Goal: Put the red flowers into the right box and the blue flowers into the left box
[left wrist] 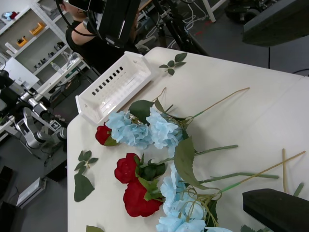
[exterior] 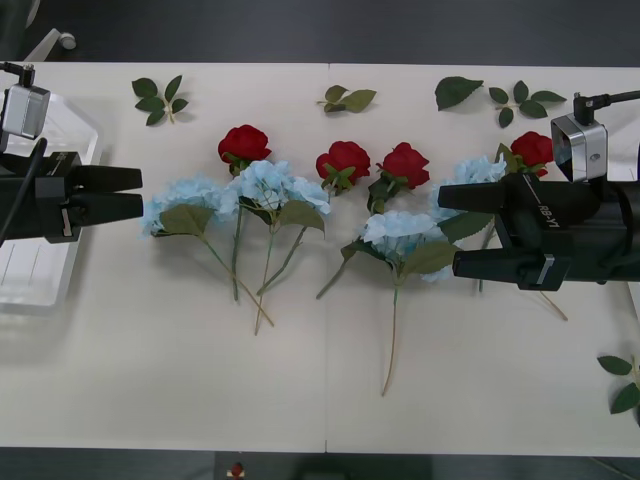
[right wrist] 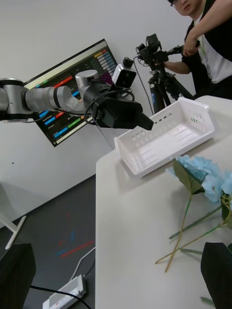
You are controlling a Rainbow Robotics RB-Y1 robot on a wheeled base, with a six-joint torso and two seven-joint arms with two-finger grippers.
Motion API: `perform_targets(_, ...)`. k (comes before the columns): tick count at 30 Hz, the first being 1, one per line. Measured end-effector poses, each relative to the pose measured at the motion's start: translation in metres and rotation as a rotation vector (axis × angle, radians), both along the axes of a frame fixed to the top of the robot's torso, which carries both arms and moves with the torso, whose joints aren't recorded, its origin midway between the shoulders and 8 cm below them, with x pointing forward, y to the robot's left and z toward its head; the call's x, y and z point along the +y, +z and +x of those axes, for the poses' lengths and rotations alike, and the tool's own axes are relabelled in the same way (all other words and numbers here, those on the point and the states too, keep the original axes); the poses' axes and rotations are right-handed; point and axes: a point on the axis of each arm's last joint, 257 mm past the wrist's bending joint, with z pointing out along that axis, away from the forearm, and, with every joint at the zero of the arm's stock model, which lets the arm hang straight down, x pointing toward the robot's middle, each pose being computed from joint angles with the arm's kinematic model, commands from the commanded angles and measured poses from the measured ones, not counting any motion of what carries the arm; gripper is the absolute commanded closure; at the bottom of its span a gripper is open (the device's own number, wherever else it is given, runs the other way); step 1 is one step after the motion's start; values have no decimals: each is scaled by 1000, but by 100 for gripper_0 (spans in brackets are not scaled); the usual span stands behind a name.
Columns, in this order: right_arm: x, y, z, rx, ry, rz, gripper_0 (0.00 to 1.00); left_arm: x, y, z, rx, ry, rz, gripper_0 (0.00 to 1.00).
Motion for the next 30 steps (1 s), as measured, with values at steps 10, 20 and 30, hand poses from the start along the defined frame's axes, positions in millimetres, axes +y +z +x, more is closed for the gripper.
perform_targets(10,0,0,0,0,0,0,0,0,0,0,0,0,0,0)
perform_targets(20,0,0,0,0,0,0,0,0,0,0,0,0,0,0)
perform_targets(30,0,0,0,0,0,0,0,0,0,0,0,0,0,0)
